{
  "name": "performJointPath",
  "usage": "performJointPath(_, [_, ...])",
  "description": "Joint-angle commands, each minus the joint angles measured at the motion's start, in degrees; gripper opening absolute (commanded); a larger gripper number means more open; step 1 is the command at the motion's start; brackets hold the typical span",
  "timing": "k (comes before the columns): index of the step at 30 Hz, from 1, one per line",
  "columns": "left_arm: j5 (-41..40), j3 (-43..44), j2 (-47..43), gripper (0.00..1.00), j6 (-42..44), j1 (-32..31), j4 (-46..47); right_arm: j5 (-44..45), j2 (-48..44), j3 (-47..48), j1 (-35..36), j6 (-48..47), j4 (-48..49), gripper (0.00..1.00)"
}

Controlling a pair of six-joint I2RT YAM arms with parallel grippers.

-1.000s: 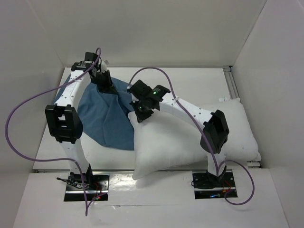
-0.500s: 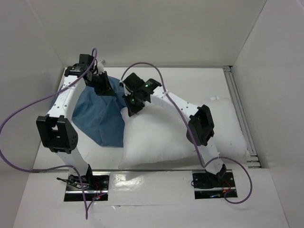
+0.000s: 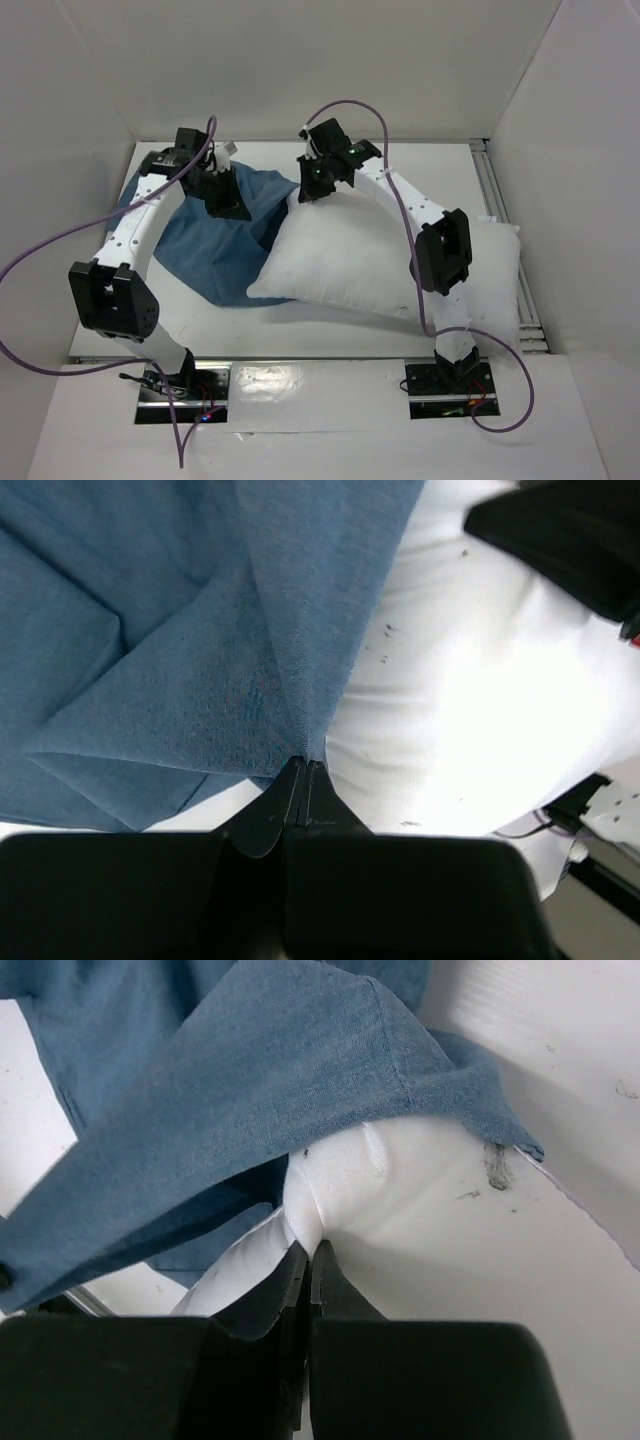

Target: Put the pillow into the pillowcase

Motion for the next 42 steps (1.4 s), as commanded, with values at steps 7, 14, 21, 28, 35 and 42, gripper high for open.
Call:
performJointPath(7, [-1.59, -1.81, -1.81, 0.00, 2.31, -3.78, -2.94, -8.15, -3.72, -3.84, -7.18, 6.02, 12.30, 0.00])
performJointPath(14, [1.57, 0.38, -0.75, 0.00, 2.31, -4.31, -2.94, -2.21, -2.48, -3.50, -7.99, 8.32, 14.95, 0.00])
performJointPath(21, [2.27, 2.22, 0.48, 0.00, 2.31, -4.84, -2.94, 5.18, -9.08, -4.82, -2.29, 4.11, 8.64, 0.65])
performJointPath(28, [2.36, 2.22, 0.48, 0.00, 1.79, -4.84, -2.94, 10.82, -15.41, -9.73, 6.16, 1.29, 5.99, 0.78])
performJointPath(35, [1.74, 3.27, 2.23, 0.00, 1.17, -4.84, -2.94, -2.01, -19.80, -19.75, 12.04, -4.77, 12.12, 0.52])
performJointPath(42, [1.13, 3.28, 3.38, 0.00, 0.55, -4.84, -2.41, 4.03, -23.68, -33.55, 18.99, -8.82, 29.61, 0.57])
